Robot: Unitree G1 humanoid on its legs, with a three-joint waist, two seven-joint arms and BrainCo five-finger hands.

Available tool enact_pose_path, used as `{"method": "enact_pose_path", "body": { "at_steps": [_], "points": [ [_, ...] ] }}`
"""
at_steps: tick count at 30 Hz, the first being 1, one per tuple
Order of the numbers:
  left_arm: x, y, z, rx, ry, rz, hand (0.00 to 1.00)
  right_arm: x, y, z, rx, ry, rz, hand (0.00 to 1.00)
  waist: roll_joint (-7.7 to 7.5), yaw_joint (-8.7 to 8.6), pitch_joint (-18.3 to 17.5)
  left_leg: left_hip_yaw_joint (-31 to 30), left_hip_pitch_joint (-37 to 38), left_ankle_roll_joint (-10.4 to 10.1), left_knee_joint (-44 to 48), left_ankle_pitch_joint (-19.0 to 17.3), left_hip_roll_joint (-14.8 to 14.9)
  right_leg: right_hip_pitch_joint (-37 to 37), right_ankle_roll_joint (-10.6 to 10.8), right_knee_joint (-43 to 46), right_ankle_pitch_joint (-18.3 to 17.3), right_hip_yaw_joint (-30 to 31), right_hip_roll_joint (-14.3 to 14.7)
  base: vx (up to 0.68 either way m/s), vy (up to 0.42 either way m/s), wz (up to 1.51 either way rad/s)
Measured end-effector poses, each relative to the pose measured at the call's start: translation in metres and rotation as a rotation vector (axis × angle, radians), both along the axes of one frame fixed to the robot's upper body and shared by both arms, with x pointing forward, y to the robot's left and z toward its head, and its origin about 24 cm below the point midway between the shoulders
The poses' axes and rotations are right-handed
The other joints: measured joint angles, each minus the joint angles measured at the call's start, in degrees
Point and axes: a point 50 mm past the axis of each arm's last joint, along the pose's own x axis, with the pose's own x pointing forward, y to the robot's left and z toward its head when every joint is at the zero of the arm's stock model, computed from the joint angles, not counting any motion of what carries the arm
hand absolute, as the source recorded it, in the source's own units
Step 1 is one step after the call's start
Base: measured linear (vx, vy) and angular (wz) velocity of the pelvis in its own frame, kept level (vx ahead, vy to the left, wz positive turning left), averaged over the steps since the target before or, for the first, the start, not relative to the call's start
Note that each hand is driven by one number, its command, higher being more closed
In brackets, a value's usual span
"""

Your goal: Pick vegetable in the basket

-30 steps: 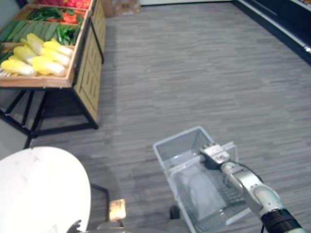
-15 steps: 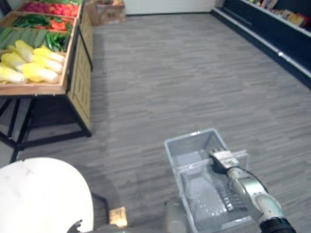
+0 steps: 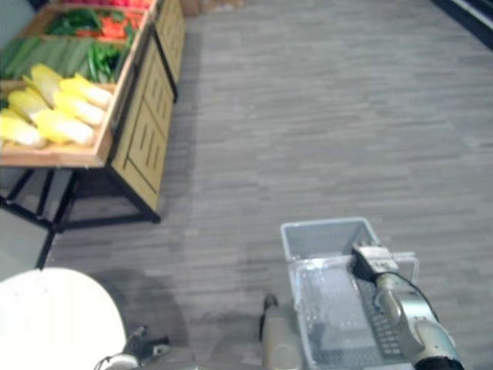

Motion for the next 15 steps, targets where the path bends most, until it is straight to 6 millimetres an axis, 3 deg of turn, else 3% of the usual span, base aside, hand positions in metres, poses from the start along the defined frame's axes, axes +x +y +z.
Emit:
{"method": "enact_pose_path", "body": {
  "at_steps": [3,5,6,7,10,11,13,14,15],
  "points": [
    [0.004,0.001,0.002,0.0,-0.022,0.005,0.0,-0.002,-0.001,0.0,-0.005,-0.001,-0.004,1.0,-0.08,1.66,0.07,6.46,-6.71,2.27,6.25,-5.9,-1.52,7.31,-0.8,-5.58,-0.57,1.22,0.56,0.37,-0.113,-0.18],
    [0.003,0.002,0.002,0.001,-0.023,0.017,0.0,-0.002,0.0,-0.002,-0.003,0.004,-0.002,1.0,-0.23,2.62,0.16,9.18,-10.27,2.57,-1.64,-9.29,-4.07,10.75,-0.8,-8.55,-0.57,1.37,0.23,0.29,-0.021,-0.19],
    [0.002,0.002,0.002,-0.002,-0.026,0.031,0.0,-0.002,0.002,-0.003,0.006,0.001,0.003,1.0,-0.18,3.23,0.13,11.02,-10.67,2.48,-13.25,-9.84,-5.19,11.6,-0.71,-9.22,-1.01,1.36,0.14,0.28,0.048,-0.19],
    [-0.002,0.002,0.001,-0.004,-0.021,0.039,0.0,-0.003,0.003,-0.004,0.015,-0.002,0.001,1.0,-0.14,3.24,0.12,12.35,-10.82,3.18,-25.65,-9.02,-5.98,12.51,-0.44,-9.34,-2.0,1.33,0.11,0.3,0.066,-0.12],
    [-0.009,-0.002,-0.001,-0.015,-0.003,0.057,0.0,-0.01,0.007,-0.012,0.039,0.019,-0.009,1.0,0.6,2.88,-0.26,14.24,-9.87,2.78,-45.67,-3.25,-7.14,15.95,1.94,-9.9,-4.7,0.55,0.15,0.38,0.13,0.08],
    [-0.011,-0.003,-0.001,-0.018,0.001,0.064,0.0,-0.011,0.007,-0.014,0.042,0.024,-0.01,1.0,1.02,2.87,-0.53,14.85,-9.88,3.08,-46.98,-2.8,-6.94,16.86,2.46,-9.82,-5.52,0.41,0.28,0.44,0.199,0.09],
    [-0.016,-0.006,-0.003,-0.029,0.012,0.09,0.0,-0.014,0.01,-0.017,0.049,0.037,-0.01,1.0,1.53,3.03,-1.43,16.1,-9.28,4.79,-47.2,2.29,-7.05,19.27,3.92,-9.78,-8.06,0.64,-0.22,0.44,0.205,0.05],
    [-0.018,-0.005,-0.003,-0.027,0.012,0.097,0.0,-0.014,0.014,-0.02,0.056,0.044,0.003,1.0,1.11,3.67,-2.54,17.93,-8.77,6.9,-46.06,2.98,-8.51,20.35,4.66,-10.51,-9.12,1.33,-1.99,0.58,0.249,-0.05],
    [-0.018,-0.004,-0.003,-0.025,0.012,0.098,0.0,-0.014,0.017,-0.021,0.06,0.047,0.016,1.0,0.03,4.38,-3.04,18.78,-9.07,7.84,-44.68,0.69,-10.16,20.56,4.67,-11.06,-9.06,2.51,-3.6,0.48,0.199,-0.05]
  ]
}}
